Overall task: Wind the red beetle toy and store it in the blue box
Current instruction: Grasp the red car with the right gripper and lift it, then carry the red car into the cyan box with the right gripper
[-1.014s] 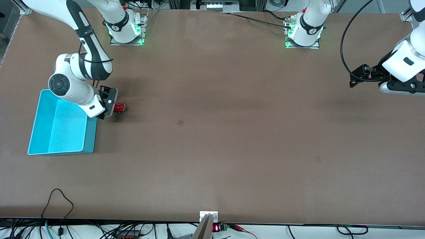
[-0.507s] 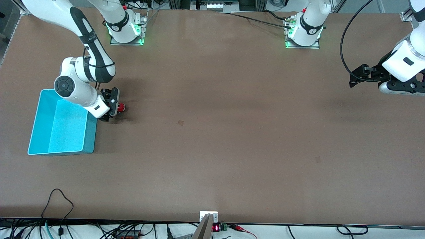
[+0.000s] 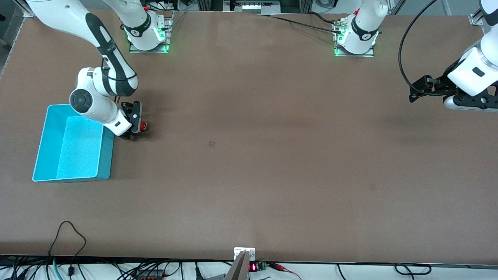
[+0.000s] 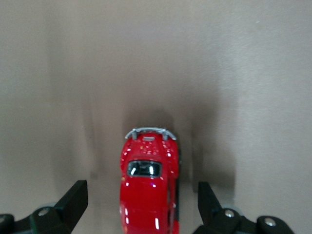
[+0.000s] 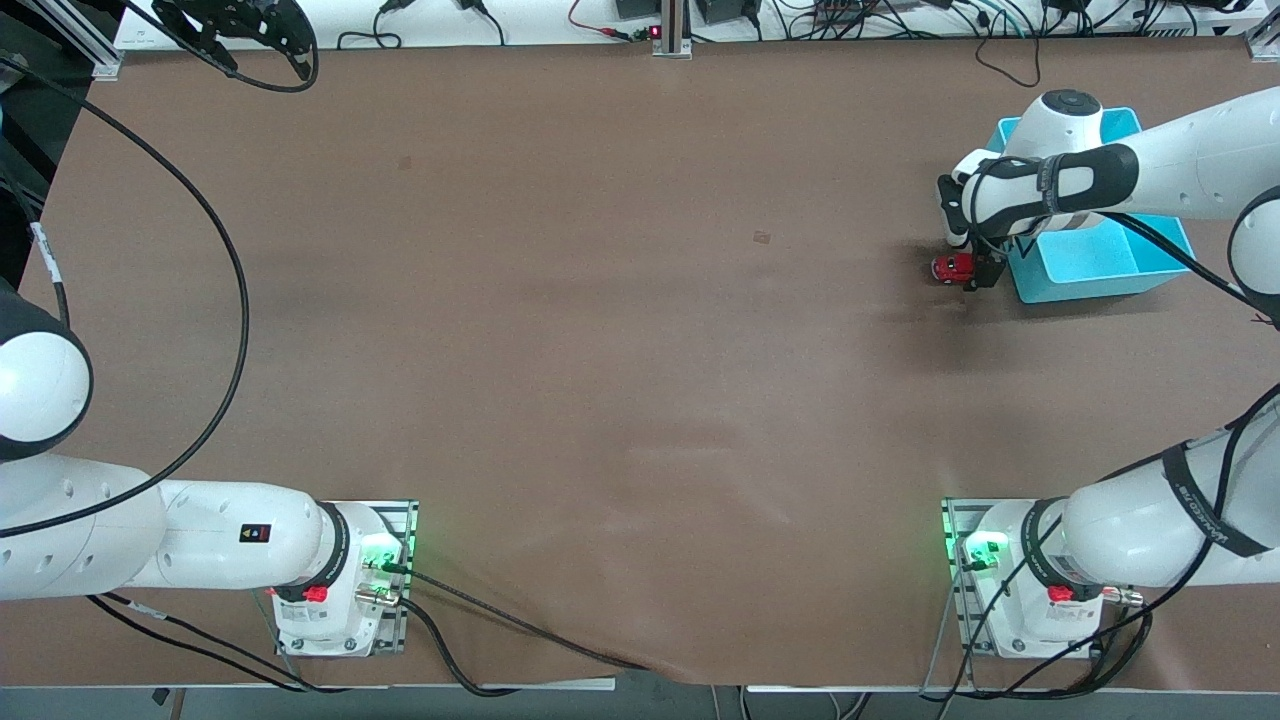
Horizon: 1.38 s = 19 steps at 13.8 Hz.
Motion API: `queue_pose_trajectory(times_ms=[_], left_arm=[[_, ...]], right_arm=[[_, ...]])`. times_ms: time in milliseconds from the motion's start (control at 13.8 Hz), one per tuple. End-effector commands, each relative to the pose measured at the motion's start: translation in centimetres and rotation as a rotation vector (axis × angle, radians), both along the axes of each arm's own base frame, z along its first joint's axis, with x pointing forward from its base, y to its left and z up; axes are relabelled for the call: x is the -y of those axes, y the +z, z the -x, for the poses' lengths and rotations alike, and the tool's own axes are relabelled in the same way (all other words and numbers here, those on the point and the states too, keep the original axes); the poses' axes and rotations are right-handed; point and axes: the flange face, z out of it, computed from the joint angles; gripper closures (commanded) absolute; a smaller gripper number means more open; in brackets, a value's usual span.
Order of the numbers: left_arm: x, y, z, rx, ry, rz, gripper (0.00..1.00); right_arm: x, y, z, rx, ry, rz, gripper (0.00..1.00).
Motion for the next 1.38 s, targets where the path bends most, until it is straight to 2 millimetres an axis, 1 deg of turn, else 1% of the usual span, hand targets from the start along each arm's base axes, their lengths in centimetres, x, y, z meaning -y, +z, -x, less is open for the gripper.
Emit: queue_pose_trajectory(times_ms=[0, 72, 145, 290, 362, 507, 652, 724, 797, 869, 941, 1014, 1086, 1231, 1303], left_arm=[[0.3, 0.5, 0.0, -0.003, 0.009, 0.016, 0.00], [0.3, 0.5, 0.0, -0.003, 0.007, 0.017, 0.00], [0.3, 0.6, 0.0, -0.001, 0.007, 0.017, 0.00], [0.3, 0.5, 0.0, -0.004, 0.009, 0.018, 0.00], [0.4, 0.5, 0.0, -0.004, 0.007, 0.018, 0.00], [1.5, 0.6, 0.2, -0.015, -0.011, 0.017, 0.00], [1.6, 0.6, 0.3, -0.018, -0.011, 0.015, 0.00], [1.6, 0.6, 0.3, -0.020, -0.011, 0.016, 0.00], [1.6, 0.6, 0.2, -0.018, -0.011, 0.016, 0.00], [1.6, 0.9, 0.2, -0.012, -0.011, 0.017, 0.00], [1.6, 0.9, 0.2, -0.014, -0.011, 0.015, 0.00], [1.6, 0.9, 0.2, -0.014, -0.011, 0.015, 0.00], [1.5, 0.9, 0.2, -0.012, -0.010, 0.015, 0.00], [1.6, 1.0, 0.1, -0.010, -0.011, 0.015, 0.00], [1.6, 1.0, 0.1, -0.010, -0.011, 0.015, 0.00]], right_arm=[[0.1, -0.2, 0.8, 0.007, 0.025, -0.006, 0.00], [0.1, -0.2, 0.8, 0.006, 0.025, -0.006, 0.00], [0.1, -0.4, 1.0, -0.002, 0.025, -0.006, 0.05], [-0.1, -0.4, 1.0, -0.005, 0.031, -0.006, 0.30], [-0.1, -0.3, 0.9, -0.002, 0.031, -0.006, 0.36], [-0.8, 0.1, 0.8, 0.007, 0.058, -0.008, 0.71], [-0.9, 0.3, 0.6, 0.014, 0.057, -0.008, 0.80], [-0.9, 0.6, 0.4, 0.023, 0.050, -0.010, 0.82], [-1.0, 1.6, -0.2, 0.048, 0.041, -0.013, 0.82], [-1.0, 3.6, -1.3, 0.088, 0.033, -0.014, 0.83], [-1.0, 5.4, -2.1, 0.124, 0.008, -0.023, 0.86], [-1.0, 7.5, -2.8, 0.165, -0.063, -0.044, 0.87], [-0.9, 9.2, -3.5, 0.197, -0.146, -0.068, 0.88], [-0.8, 13.6, -5.6, 0.286, -0.300, -0.103, 0.90], [-0.9, 15.2, -6.5, 0.315, -0.399, -0.110, 0.94]])
